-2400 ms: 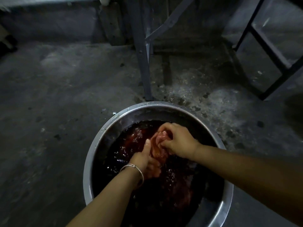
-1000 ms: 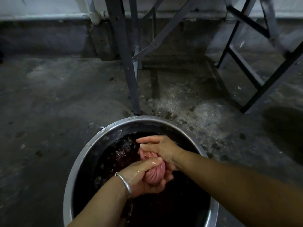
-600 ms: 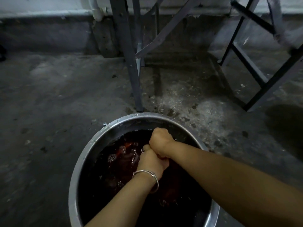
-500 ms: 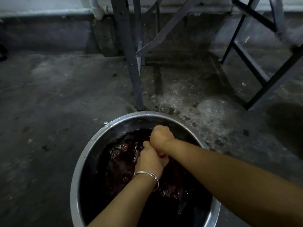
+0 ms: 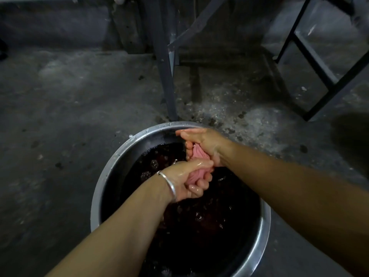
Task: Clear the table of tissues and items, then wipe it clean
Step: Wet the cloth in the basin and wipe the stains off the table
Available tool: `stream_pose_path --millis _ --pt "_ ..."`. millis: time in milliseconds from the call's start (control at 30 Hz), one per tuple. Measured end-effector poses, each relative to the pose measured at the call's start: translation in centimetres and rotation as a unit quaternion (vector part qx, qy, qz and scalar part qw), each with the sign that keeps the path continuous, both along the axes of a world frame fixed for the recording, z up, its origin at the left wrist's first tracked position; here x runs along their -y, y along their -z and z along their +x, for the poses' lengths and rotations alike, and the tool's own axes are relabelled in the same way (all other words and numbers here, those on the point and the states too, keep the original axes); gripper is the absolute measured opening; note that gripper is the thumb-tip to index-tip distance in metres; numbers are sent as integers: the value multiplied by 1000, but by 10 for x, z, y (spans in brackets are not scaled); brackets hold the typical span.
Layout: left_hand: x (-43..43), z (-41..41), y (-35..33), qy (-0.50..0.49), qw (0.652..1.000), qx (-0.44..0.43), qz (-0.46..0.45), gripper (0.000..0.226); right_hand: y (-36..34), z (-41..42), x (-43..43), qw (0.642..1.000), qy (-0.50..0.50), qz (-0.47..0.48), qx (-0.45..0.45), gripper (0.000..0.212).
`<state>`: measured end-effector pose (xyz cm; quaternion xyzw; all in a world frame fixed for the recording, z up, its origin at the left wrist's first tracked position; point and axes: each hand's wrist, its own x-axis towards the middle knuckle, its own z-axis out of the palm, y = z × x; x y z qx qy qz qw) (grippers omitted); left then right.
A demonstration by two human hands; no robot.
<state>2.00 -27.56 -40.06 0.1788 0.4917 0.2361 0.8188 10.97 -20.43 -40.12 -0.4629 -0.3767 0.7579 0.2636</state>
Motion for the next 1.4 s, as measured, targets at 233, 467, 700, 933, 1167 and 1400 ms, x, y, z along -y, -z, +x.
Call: stream_pose_path --millis 233,467,700,933,1167,1400 --pt "3 31 31 14 918 -371 141 12 17 -18 8 936 -18 109 335 18" --pt "13 31 37 72 801 -547 233 54 22 -23 11 888 33 120 443 18" --pt "0 -17 22 80 965 -248 9 20 13 20 20 855 -137 352 355 42" --pt "5 -32 14 213 963 -162 24 14 22 16 38 662 -411 518 351 57" --pt "5 -7 31 269 774 -526 228 17 17 4 36 596 -448 435 505 4" --pt "7 -6 28 285 603 -642 379 39 15 6 36 750 -374 259 481 19"
